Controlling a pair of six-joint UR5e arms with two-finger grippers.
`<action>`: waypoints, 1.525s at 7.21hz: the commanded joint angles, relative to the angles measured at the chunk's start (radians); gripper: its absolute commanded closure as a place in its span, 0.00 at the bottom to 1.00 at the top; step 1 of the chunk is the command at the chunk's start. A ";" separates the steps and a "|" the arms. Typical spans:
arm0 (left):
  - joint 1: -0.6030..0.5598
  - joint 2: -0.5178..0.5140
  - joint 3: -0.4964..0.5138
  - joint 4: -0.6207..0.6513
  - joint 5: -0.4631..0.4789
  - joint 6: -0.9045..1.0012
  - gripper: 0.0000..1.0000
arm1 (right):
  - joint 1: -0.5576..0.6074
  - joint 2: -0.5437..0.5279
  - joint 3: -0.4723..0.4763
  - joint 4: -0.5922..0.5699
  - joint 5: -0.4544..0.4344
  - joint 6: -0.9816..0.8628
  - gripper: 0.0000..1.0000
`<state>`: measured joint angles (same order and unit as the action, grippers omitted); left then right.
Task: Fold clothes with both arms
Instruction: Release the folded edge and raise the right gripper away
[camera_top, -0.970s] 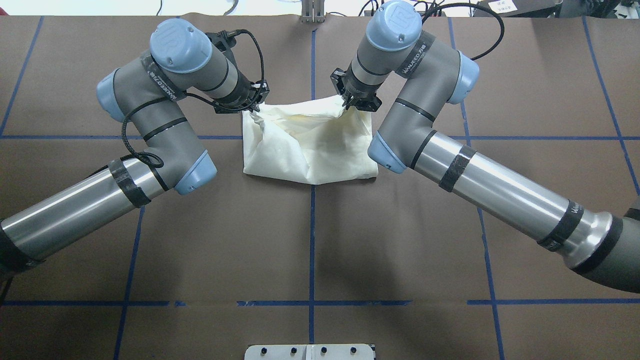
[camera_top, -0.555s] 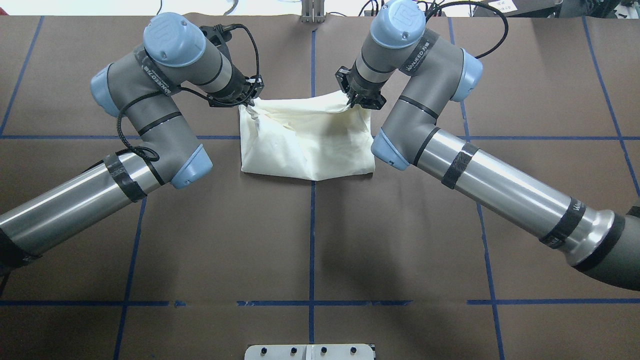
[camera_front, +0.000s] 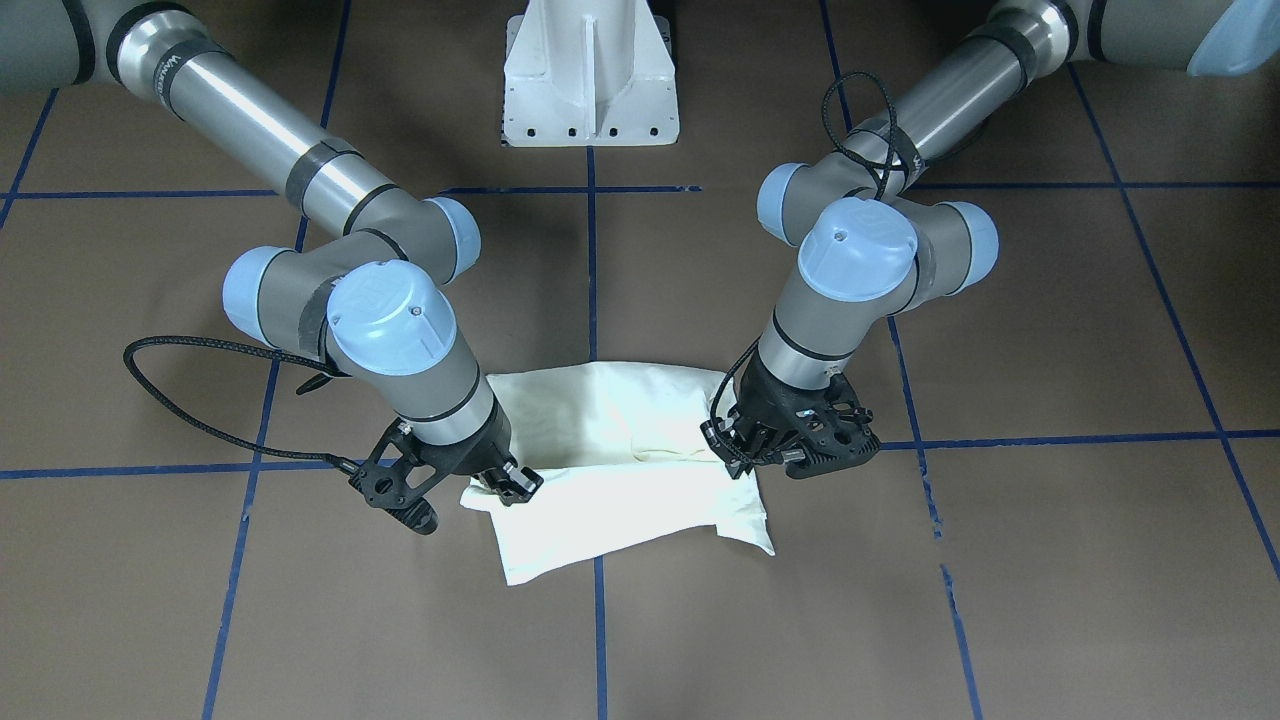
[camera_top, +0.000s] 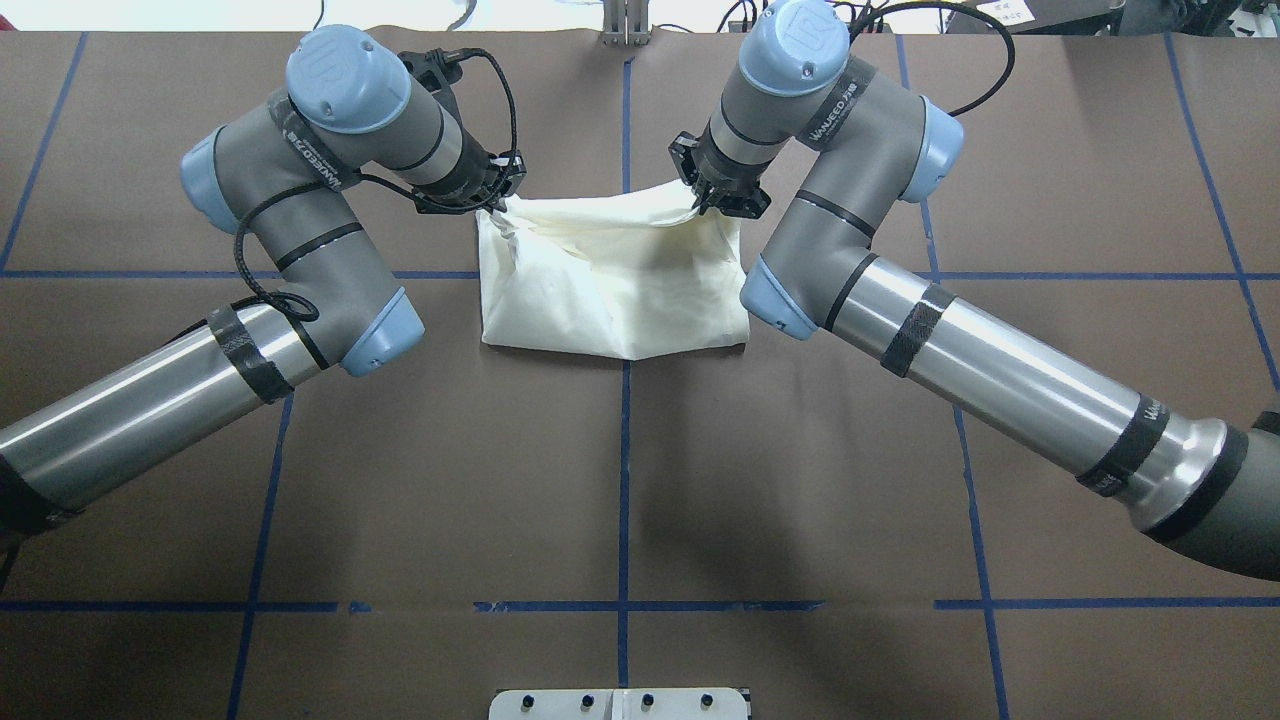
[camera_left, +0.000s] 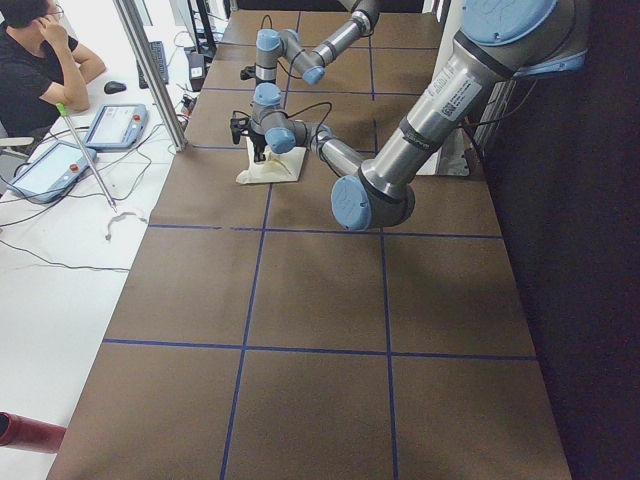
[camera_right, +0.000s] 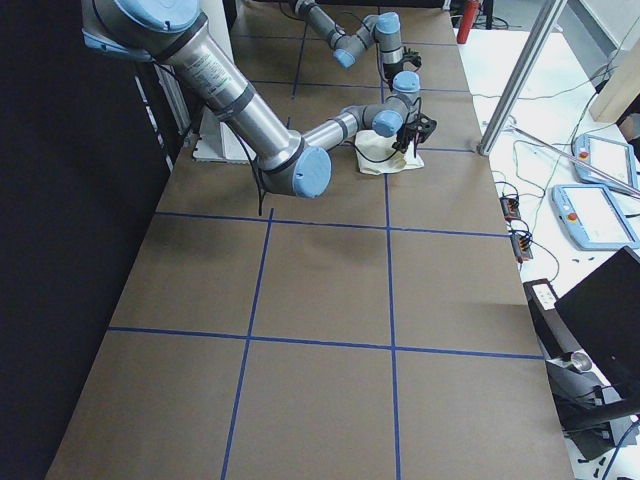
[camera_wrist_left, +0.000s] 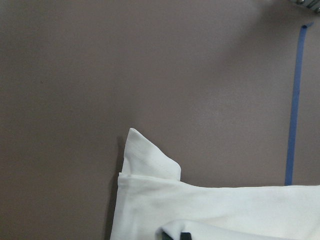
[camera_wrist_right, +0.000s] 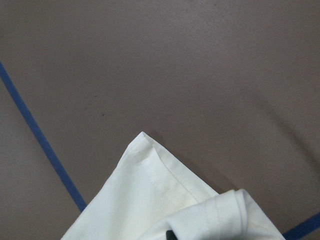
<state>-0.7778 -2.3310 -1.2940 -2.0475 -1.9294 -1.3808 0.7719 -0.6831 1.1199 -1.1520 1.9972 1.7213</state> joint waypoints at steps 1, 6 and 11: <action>0.000 -0.004 0.013 0.001 0.015 -0.001 0.01 | 0.006 0.002 0.000 0.003 0.002 0.000 0.01; -0.026 0.012 0.024 -0.144 0.021 0.039 0.00 | 0.134 -0.047 0.050 -0.011 0.175 -0.194 0.00; 0.064 0.051 0.048 -0.370 -0.121 -0.035 0.00 | 0.199 -0.107 0.097 -0.014 0.201 -0.270 0.00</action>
<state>-0.7210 -2.2809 -1.2569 -2.3724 -2.0195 -1.4141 0.9677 -0.7884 1.2153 -1.1656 2.1976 1.4529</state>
